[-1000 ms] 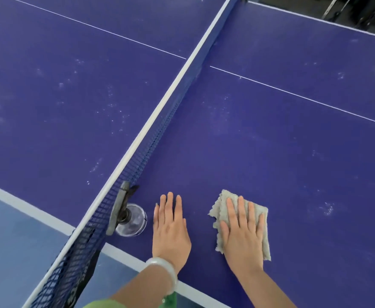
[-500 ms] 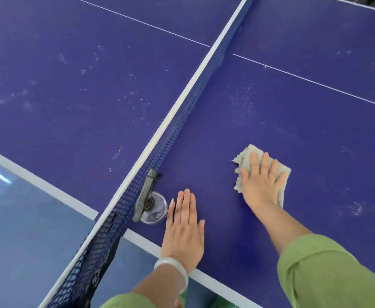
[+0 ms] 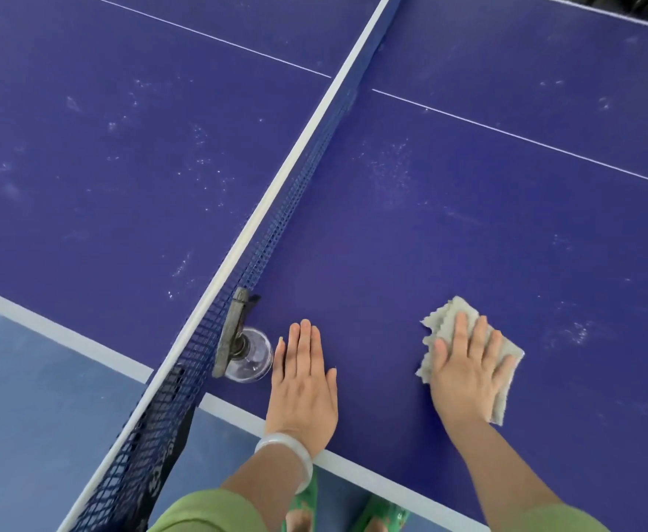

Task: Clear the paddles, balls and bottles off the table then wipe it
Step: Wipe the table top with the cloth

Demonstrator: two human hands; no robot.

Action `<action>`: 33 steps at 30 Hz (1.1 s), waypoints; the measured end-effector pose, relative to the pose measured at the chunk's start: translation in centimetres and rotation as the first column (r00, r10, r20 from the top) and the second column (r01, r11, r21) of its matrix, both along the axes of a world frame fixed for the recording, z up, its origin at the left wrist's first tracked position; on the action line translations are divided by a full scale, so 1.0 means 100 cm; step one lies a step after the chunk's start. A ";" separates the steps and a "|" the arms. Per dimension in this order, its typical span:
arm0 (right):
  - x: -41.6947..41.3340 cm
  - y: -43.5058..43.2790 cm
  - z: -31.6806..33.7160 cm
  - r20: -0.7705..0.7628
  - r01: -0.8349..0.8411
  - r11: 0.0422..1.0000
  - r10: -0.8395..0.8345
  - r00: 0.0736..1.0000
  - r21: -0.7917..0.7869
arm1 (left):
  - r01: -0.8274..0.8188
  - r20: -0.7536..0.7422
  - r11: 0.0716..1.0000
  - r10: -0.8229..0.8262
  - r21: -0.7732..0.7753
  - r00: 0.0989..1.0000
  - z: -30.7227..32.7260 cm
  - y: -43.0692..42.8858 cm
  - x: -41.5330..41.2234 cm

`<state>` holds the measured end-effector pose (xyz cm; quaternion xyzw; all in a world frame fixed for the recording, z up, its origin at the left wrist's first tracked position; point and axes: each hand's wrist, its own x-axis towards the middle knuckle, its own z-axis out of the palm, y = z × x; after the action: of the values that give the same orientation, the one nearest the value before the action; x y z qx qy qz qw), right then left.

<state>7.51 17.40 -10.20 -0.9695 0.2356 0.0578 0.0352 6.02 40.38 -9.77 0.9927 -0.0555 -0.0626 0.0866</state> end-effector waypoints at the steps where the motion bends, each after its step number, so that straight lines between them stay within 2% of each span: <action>1: -0.002 0.005 0.000 -0.010 0.086 0.996 -0.086 0.996 0.034 | 0.000 0.000 1.000 0.000 0.008 1.000 0.000 0.000 0.000; 3: -0.012 0.030 0.003 0.035 0.041 0.999 -0.041 0.999 0.017 | 0.001 0.000 1.000 -0.001 0.018 1.000 0.000 0.000 0.000; 5: -0.035 0.056 0.008 0.028 -0.198 0.980 0.198 0.980 -0.006 | 0.011 0.016 1.000 -0.011 0.025 1.000 -0.001 0.000 -0.001; 7: -0.063 0.058 0.011 -0.015 -0.462 0.887 0.462 0.887 0.005 | 0.027 0.028 0.999 -0.028 0.031 0.999 -0.002 0.001 -0.001; 9: -0.085 0.029 0.011 -0.025 -0.538 0.843 0.538 0.843 0.004 | 0.033 0.034 0.999 -0.034 0.031 0.999 -0.003 0.001 0.000; 11: -0.101 -0.017 0.007 -0.021 -0.382 0.923 0.382 0.924 -0.049 | 0.018 0.040 0.999 -0.019 0.027 0.999 -0.003 0.000 0.000; 13: -0.108 -0.059 0.005 0.006 -0.021 0.999 0.021 1.000 -0.040 | -0.004 0.045 1.000 0.003 0.020 0.999 -0.001 -0.004 0.001; 15: -0.105 -0.074 0.006 -0.023 0.255 0.966 -0.255 0.967 0.025 | 0.041 0.052 0.999 -0.042 0.018 0.998 0.004 -0.017 0.004; 16: -0.101 -0.069 0.007 -0.036 0.316 0.948 -0.314 0.949 0.042 | 0.102 0.055 0.995 -0.103 0.019 0.993 0.007 -0.029 0.006; 17: -0.098 -0.057 0.008 -0.037 0.301 0.952 -0.300 0.953 0.047 | 0.166 0.060 0.986 -0.167 0.014 0.984 0.010 -0.044 0.007; 18: -0.096 -0.044 0.010 -0.006 0.226 0.973 -0.226 0.974 0.040 | 0.216 0.067 0.976 -0.216 0.004 0.974 0.012 -0.063 0.009; 20: -0.104 -0.023 0.013 0.009 -0.049 0.998 0.049 0.999 0.039 | 0.255 0.072 0.967 -0.254 -0.017 0.965 0.017 -0.102 0.014; 22: -0.127 -0.031 0.016 -0.032 -0.332 0.942 0.334 0.942 0.045 | 0.238 0.040 0.971 -0.237 -0.017 0.971 0.019 -0.136 0.018; 24: -0.150 -0.072 0.012 -0.024 -0.394 0.919 0.394 0.919 0.005 | 0.181 -0.008 0.983 -0.181 -0.003 0.983 0.015 -0.159 0.021; 25: -0.160 -0.096 0.010 -0.032 -0.340 0.940 0.339 0.940 -0.039 | 0.148 -0.021 0.989 -0.148 0.004 0.989 0.011 -0.165 0.021; 27: -0.178 -0.144 0.004 -0.014 -0.042 0.996 0.041 0.999 -0.083 | 0.119 -0.027 0.992 -0.118 0.032 0.993 0.005 -0.173 0.019; 28: -0.181 -0.162 0.006 0.000 0.156 0.985 -0.157 0.988 -0.069 | 0.123 -0.023 0.991 -0.122 0.049 0.992 0.003 -0.175 0.017; 30: -0.174 -0.173 0.010 -0.003 0.458 0.889 -0.458 0.889 -0.011 | 0.137 0.002 0.989 -0.137 0.058 0.991 -0.001 -0.176 0.014; 31: -0.165 -0.167 0.011 -0.004 0.529 0.849 -0.529 0.849 -0.001 | 0.138 0.014 0.989 -0.139 0.059 0.990 -0.001 -0.176 0.014; 33: -0.144 -0.144 0.011 0.071 0.475 0.880 -0.473 0.878 -0.009 | 0.131 0.025 0.989 -0.133 0.064 0.991 -0.004 -0.177 0.014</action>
<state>-6.90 2.96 -9.14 -0.8841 0.4651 0.0120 0.0436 7.44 22.70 -10.14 0.9899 -0.1205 -0.0555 0.0503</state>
